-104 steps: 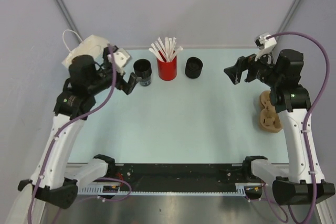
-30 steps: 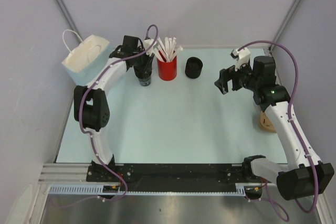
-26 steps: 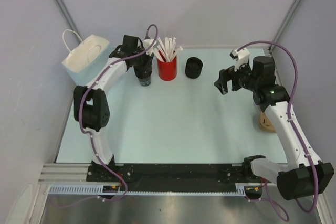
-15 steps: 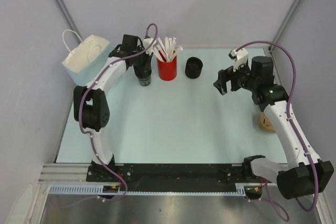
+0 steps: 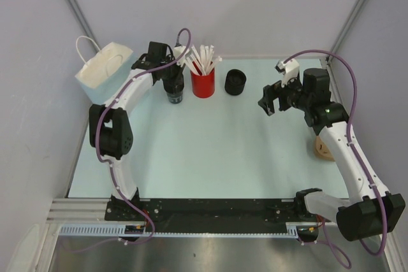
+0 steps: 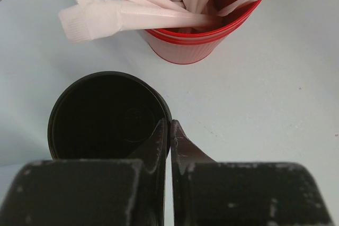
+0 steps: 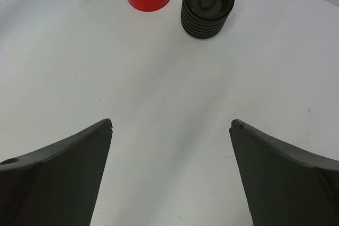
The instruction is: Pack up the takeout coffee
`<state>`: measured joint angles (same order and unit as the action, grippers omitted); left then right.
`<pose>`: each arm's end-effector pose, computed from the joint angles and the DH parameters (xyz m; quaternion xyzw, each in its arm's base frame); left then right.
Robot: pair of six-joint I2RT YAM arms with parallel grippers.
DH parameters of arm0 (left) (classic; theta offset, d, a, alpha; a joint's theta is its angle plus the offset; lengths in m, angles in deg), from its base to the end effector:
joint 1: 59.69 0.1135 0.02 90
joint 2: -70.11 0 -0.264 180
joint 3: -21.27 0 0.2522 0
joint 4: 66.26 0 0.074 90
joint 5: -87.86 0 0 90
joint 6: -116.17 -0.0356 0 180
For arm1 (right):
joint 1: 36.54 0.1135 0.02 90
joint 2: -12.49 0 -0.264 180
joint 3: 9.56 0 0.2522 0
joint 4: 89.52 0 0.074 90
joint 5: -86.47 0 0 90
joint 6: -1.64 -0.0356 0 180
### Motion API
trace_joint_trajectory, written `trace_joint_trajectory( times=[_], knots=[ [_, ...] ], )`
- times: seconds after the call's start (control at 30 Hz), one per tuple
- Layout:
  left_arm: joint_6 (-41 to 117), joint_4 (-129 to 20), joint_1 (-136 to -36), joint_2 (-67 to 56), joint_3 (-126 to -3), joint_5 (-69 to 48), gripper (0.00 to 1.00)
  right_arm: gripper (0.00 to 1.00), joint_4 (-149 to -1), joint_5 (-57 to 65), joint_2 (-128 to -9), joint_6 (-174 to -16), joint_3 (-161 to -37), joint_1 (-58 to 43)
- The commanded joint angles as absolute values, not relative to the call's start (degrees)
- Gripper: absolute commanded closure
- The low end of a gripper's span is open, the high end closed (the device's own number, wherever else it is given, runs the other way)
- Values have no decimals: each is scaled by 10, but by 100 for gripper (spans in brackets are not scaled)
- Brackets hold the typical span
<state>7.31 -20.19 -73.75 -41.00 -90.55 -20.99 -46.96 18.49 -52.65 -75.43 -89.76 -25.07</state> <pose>0.4269 -0.1188 0.2863 0.3182 0.8576 -0.1357 0.3807 0.2399 0.0623 0.3692 -0.2742 0.7993 0.1568 0.5113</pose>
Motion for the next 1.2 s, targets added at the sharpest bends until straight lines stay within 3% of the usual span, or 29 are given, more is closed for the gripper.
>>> trace_joint_trajectory(
  times=[0.0,1.17],
  knots=[
    [82,-209,-735,-383,-914,-222,98,0,-487,176,-532,-741,-895,-243],
    [82,-275,-737,-297,-841,-194,100,0,-485,165,-547,-736,-894,-231]
  ],
)
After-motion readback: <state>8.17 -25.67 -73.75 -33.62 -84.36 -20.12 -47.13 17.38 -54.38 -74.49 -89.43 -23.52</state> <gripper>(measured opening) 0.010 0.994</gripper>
